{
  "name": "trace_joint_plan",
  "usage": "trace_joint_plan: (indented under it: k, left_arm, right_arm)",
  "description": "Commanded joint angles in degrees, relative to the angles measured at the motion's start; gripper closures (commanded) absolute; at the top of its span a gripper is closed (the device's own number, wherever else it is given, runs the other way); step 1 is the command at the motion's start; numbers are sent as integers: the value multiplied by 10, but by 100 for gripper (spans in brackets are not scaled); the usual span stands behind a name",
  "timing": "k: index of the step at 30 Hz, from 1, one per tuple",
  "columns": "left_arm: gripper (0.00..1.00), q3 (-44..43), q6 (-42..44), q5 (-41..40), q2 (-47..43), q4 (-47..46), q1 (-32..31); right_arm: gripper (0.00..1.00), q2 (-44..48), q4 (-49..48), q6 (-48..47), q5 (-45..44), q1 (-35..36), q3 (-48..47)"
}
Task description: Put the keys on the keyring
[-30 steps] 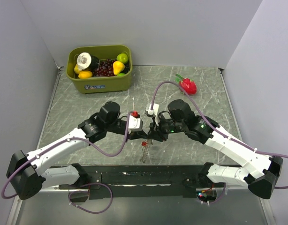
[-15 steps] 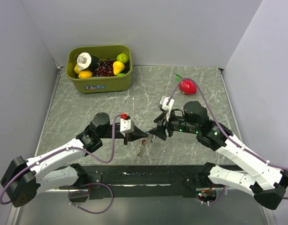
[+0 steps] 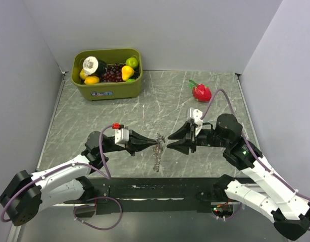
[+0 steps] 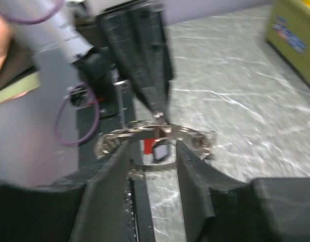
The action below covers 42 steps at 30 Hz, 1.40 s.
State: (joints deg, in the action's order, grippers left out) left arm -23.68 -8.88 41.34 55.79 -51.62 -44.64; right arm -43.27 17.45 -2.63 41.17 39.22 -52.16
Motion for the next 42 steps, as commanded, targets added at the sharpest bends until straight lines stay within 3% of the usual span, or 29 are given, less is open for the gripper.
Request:
trace_joint_plan:
  k: [1,11,14,20,30,38,42]
  left_arm:
    - [99,-20,-60,59,18,-110,9]
    - [99,-79,-70,136,48,-36,32]
    - [99,-114,-32,126,48,87,39]
    - [99,-155,0,110,42,242,50]
    - [99,-134,4,114,17,275,61]
    - [99,-147,10,129,27,296,68]
    - [99,-140,4,144,27,262,68]
  right_arm:
    - [60,-25,-22,-4,93,-5,-7]
    - [73,-69,-29,-9,141,-10,-14]
    - [73,-74,-40,1,140,-22,-3]
    - [67,-77,-83,21,160,-58,30]
    - [54,-79,-128,41,201,-92,58]
    - [67,-139,-121,33,312,-93,43]
    - [69,-147,-166,58,337,-92,45]
